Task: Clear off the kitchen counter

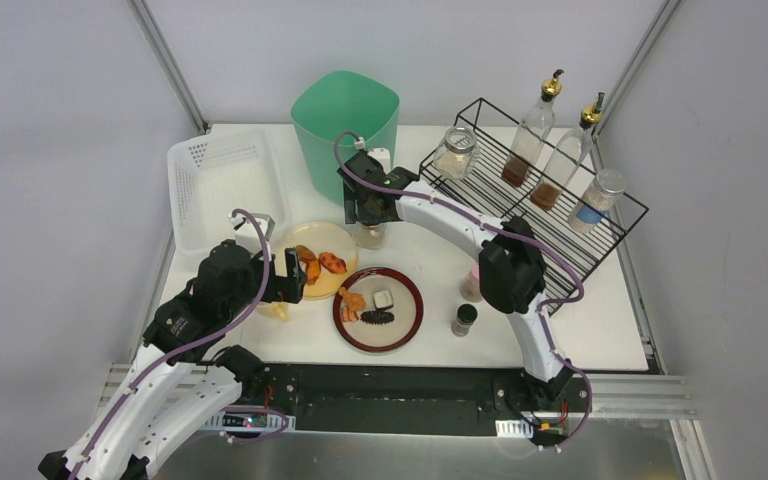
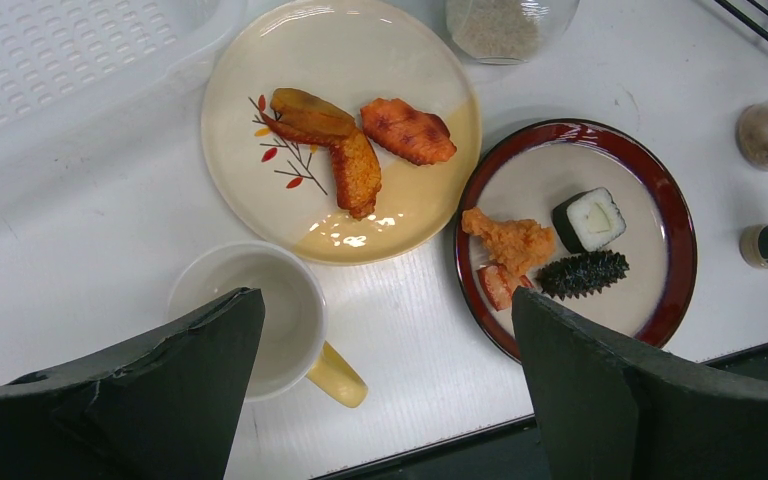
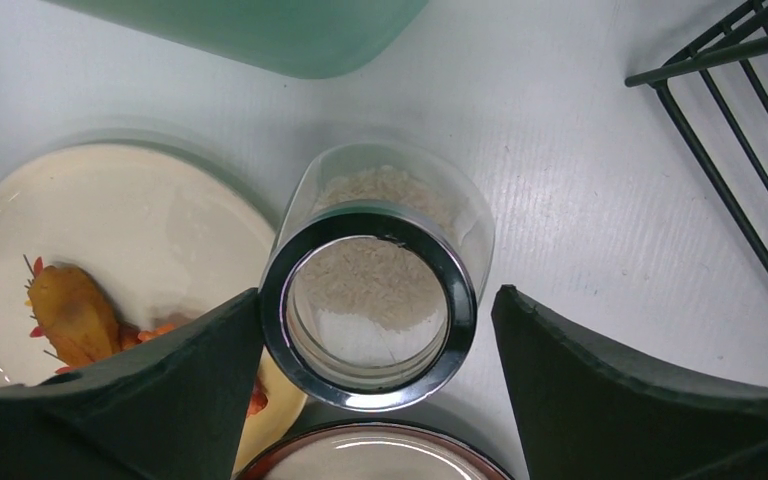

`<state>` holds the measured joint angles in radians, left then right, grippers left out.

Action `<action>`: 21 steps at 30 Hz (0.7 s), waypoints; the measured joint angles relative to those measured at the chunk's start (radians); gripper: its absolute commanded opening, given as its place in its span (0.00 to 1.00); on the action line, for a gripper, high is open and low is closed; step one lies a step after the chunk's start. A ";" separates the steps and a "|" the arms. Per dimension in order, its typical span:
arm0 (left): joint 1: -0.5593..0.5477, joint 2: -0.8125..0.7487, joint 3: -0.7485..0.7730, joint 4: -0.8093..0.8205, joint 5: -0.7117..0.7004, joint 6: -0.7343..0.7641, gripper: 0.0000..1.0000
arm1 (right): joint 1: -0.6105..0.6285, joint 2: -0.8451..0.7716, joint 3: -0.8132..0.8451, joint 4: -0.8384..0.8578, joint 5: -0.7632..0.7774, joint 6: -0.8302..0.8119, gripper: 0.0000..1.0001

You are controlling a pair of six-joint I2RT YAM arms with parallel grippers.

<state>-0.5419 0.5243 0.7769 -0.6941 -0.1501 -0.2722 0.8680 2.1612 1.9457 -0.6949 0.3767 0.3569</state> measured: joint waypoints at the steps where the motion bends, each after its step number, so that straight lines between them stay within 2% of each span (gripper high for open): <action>1: 0.000 0.000 0.000 0.000 0.000 0.000 1.00 | 0.000 0.000 0.000 0.004 0.000 -0.001 0.75; 3: 0.000 0.000 0.000 0.000 0.000 0.000 1.00 | 0.000 0.000 -0.008 0.018 -0.004 0.002 0.69; 12: 0.000 0.001 0.000 0.000 0.000 0.000 1.00 | 0.007 -0.042 -0.079 0.069 0.014 -0.011 0.31; 15: 0.000 0.002 0.000 0.000 0.000 0.000 1.00 | 0.021 -0.071 -0.119 0.068 0.034 -0.024 0.26; 21: 0.000 0.002 0.000 0.000 0.000 0.000 1.00 | 0.062 -0.166 -0.198 0.027 0.048 -0.044 0.25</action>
<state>-0.5419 0.5262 0.7769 -0.6941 -0.1497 -0.2722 0.9298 1.9949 1.7477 -0.6682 0.4244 0.3126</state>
